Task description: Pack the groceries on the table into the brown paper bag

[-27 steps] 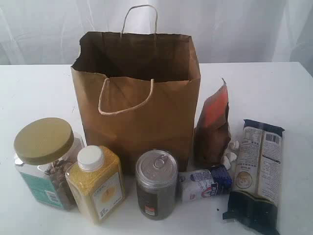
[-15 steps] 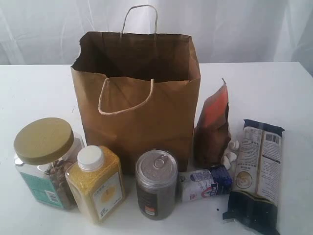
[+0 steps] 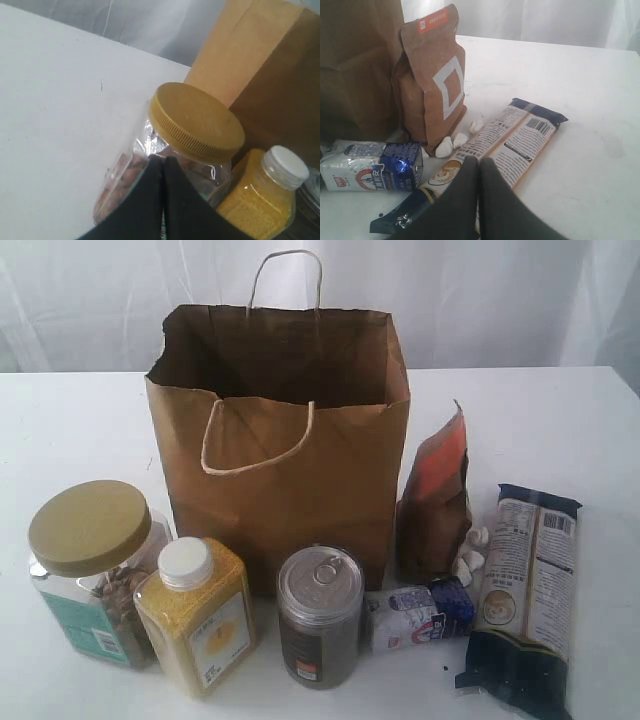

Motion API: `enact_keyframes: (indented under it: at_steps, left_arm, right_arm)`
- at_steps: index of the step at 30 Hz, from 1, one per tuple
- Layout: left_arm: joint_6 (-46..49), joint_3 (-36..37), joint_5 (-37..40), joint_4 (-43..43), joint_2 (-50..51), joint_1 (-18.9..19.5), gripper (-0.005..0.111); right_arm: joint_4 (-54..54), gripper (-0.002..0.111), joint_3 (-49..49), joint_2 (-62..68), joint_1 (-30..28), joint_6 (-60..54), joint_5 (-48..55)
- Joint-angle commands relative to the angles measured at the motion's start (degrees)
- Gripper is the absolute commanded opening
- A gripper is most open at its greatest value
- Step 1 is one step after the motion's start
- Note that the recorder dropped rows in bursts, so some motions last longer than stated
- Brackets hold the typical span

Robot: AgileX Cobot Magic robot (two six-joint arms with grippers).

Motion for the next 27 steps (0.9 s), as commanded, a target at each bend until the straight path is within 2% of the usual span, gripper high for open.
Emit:
enact_keyframes:
  at_steps: [1,3,5,7,9,11,14,16,20,22,27]
  left_arm:
    - [-4.4,0.2,6.3,-1.4,-0.3,0.1,0.000]
    - [-2.1,-0.8,7.0,-1.4,-0.3,0.1,0.000]
    - [1.2,-4.8,10.7,-3.8,-0.3,0.1,0.000]
    - [13.4,-12.1,16.5,-14.0,-0.3,0.1,0.000]
    - [24.7,-16.7,17.7,-23.3,1.5,0.1,0.000]
    - [32.3,-22.9,18.9,-27.8,5.1,0.1,0.000]
    - [33.0,-31.7,22.8,-26.4,12.6,0.1,0.000]
    - [29.8,-39.9,31.5,-22.5,21.4,0.1,0.000]
    - [21.3,-52.9,43.6,-5.2,35.1,0.1,0.000]
    - [17.7,-57.9,48.2,0.6,41.2,0.1,0.000]
    - [21.2,-65.7,56.2,-0.2,53.8,0.1,0.000]
  right_arm:
    - [-0.3,0.000,0.3,-0.3,0.0,0.2,-0.1]
    - [-0.3,0.000,0.3,-0.3,0.0,0.2,-0.1]
    - [-0.3,0.000,0.3,-0.3,0.0,0.2,-0.1]
    - [-0.3,0.000,0.3,-0.3,0.0,0.2,-0.1]
    - [-0.3,0.000,0.3,-0.3,0.0,0.2,-0.1]
    - [-0.3,0.000,0.3,-0.3,0.0,0.2,-0.1]
    - [-0.3,0.000,0.3,-0.3,0.0,0.2,-0.1]
    - [-0.3,0.000,0.3,-0.3,0.0,0.2,-0.1]
    - [-0.3,0.000,0.3,-0.3,0.0,0.2,-0.1]
    - [-0.3,0.000,0.3,-0.3,0.0,0.2,-0.1]
    - [-0.3,0.000,0.3,-0.3,0.0,0.2,-0.1]
